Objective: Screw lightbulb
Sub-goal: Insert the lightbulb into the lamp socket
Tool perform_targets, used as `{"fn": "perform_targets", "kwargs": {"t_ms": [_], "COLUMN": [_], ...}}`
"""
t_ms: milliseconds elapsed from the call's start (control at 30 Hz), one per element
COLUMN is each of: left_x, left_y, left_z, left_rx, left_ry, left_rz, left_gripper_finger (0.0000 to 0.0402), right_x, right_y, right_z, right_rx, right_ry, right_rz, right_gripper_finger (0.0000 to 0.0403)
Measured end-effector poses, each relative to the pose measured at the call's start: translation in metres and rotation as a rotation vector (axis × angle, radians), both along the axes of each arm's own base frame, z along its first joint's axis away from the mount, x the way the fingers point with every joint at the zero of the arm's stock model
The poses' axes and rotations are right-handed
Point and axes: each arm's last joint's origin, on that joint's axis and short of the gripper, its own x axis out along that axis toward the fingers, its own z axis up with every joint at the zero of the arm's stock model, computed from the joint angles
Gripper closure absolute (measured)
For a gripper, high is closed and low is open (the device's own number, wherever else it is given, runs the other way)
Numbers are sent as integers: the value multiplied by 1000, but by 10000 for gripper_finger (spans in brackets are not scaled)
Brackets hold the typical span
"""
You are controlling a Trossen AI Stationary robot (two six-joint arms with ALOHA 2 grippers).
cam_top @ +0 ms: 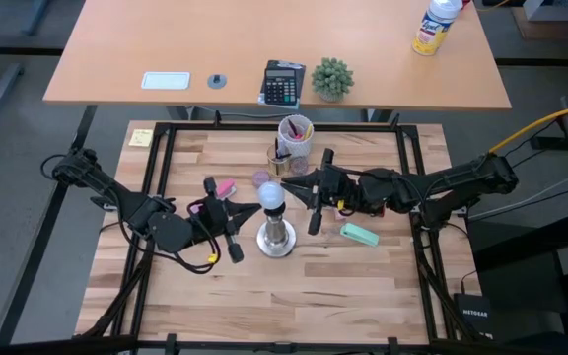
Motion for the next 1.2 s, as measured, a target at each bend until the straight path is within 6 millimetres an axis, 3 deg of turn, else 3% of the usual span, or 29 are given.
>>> {"fn": "perform_targets", "kwargs": {"t_ms": [1200], "left_x": [-1], "left_y": [1], "left_z": [-1], "left_rx": [13], "left_ry": [6], "left_rz": [40], "left_gripper_finger": [400], "right_x": [-1], "right_y": [5], "right_z": [-3], "right_rx": [20], "right_ry": [29], "right_rz": [33], "right_gripper_finger": [355]}}
